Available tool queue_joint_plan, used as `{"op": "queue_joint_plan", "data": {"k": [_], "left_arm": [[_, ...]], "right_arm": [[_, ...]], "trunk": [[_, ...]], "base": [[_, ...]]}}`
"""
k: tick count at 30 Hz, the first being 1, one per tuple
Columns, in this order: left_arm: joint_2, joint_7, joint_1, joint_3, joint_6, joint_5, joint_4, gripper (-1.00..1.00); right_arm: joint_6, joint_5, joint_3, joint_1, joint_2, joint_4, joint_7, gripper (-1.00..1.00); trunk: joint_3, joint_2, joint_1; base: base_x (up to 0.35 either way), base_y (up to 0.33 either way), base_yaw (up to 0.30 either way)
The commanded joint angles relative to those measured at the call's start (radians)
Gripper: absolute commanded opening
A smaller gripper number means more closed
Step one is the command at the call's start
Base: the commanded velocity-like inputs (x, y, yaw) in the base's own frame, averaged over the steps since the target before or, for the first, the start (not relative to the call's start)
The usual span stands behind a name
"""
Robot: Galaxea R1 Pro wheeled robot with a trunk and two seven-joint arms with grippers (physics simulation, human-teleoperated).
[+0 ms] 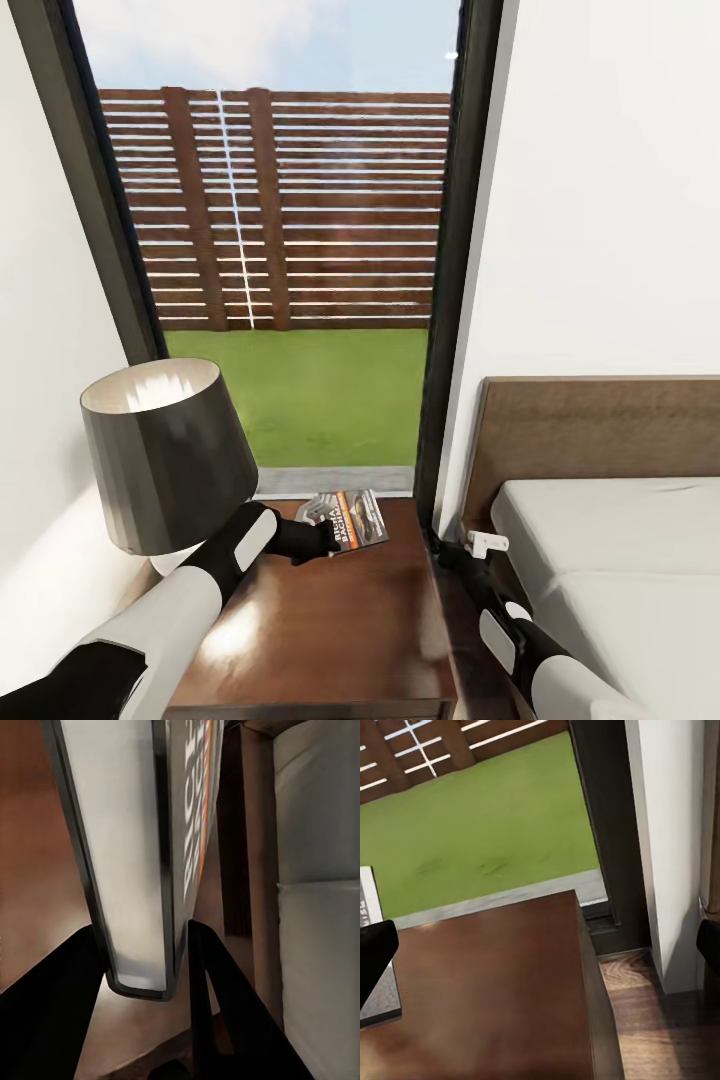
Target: In the bedroom, move the book from the bed onto either nightstand, and place the two sandals side by side next to the bed.
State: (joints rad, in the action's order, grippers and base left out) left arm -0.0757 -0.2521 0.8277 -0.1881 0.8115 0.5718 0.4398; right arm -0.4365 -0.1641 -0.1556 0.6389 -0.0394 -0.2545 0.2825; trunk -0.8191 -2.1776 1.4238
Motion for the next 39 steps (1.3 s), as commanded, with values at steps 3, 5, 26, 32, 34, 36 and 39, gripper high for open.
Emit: {"op": "queue_joint_plan", "data": {"k": [3, 5, 26, 32, 34, 36, 39], "left_arm": [[0.000, -0.006, 0.001, -0.002, 0.002, -0.004, 0.000, -1.00], [0.000, -0.006, 0.001, -0.002, 0.002, -0.004, 0.000, -1.00], [0.000, -0.006, 0.001, -0.002, 0.002, -0.004, 0.000, -1.00], [0.000, -0.006, 0.001, -0.002, 0.002, -0.004, 0.000, -1.00], [0.000, -0.006, 0.001, -0.002, 0.002, -0.004, 0.000, -1.00], [-0.001, -0.006, 0.001, -0.002, 0.002, -0.004, 0.000, -1.00], [-0.001, -0.006, 0.001, -0.002, 0.002, -0.004, 0.000, -1.00]], "right_arm": [[-0.001, -0.009, -0.006, 0.001, -0.001, 0.001, 0.010, 1.00], [-0.001, -0.009, -0.006, 0.001, 0.000, 0.001, 0.010, 1.00], [-0.001, -0.009, -0.005, 0.001, 0.000, 0.001, 0.010, 1.00], [-0.001, -0.008, -0.005, 0.001, 0.000, 0.001, 0.010, 1.00], [-0.001, -0.009, -0.005, 0.001, 0.000, 0.001, 0.010, 1.00], [-0.001, -0.009, -0.005, 0.001, 0.000, 0.001, 0.010, 1.00], [-0.001, -0.008, -0.006, 0.001, 0.000, 0.001, 0.010, 1.00]], "trunk": [[-0.010, -0.021, 0.011], [-0.017, -0.035, 0.019], [-0.032, -0.070, 0.038], [-0.032, -0.070, 0.038], [-0.032, -0.070, 0.038], [-0.032, -0.070, 0.038], [-0.032, -0.070, 0.038]], "base": [[0.000, 0.000, 0.000], [0.000, 0.000, 0.000], [0.000, 0.000, 0.000], [0.000, 0.000, 0.000], [0.000, 0.000, 0.000], [0.000, 0.000, 0.000], [0.000, 0.000, 0.000]]}}
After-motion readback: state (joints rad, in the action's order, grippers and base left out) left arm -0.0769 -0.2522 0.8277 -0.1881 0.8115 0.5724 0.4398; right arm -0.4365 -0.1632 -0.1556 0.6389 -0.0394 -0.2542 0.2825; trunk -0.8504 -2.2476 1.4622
